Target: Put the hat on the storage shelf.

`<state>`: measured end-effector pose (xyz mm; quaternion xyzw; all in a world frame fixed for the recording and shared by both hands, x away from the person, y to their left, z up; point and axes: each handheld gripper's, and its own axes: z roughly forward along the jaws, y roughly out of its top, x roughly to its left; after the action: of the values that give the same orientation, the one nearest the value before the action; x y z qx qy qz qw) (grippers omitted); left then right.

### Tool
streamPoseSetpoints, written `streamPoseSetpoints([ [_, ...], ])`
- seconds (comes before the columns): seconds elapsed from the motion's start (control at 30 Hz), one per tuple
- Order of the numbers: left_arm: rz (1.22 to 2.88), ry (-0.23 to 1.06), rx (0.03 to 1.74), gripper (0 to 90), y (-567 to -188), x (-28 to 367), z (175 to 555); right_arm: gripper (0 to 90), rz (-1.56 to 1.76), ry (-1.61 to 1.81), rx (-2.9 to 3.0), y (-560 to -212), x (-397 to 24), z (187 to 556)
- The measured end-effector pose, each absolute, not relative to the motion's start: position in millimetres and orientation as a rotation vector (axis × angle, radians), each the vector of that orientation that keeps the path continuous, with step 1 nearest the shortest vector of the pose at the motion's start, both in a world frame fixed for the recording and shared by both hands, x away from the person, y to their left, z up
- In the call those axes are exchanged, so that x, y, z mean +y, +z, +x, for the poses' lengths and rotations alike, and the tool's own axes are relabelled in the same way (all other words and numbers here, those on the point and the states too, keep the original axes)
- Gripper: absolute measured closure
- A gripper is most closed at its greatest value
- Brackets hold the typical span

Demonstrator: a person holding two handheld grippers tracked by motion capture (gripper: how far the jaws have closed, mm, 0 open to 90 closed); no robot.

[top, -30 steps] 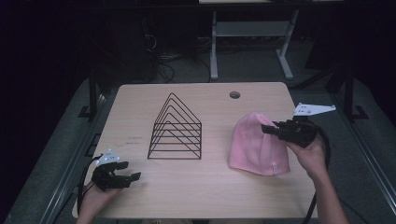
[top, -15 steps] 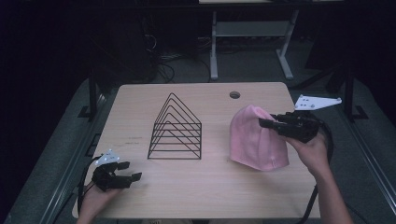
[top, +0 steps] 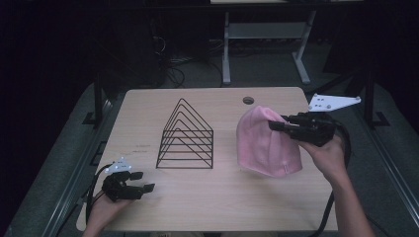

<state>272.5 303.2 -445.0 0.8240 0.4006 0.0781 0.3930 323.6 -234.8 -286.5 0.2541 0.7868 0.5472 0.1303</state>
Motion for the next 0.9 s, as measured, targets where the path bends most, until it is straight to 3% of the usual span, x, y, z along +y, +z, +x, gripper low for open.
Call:
streamPoseSetpoints([
  [0.37, 2.065, 0.122, 0.949, 27.1, -435, 303, 272, 74.0, 0.646, 1.611, 2.289, -266, -213, 323],
  [0.9, 2.067, 0.125, 0.8, 31.2, -397, 289, 277, 73.9, 0.511, 1.682, 2.289, -237, -174, 328],
])
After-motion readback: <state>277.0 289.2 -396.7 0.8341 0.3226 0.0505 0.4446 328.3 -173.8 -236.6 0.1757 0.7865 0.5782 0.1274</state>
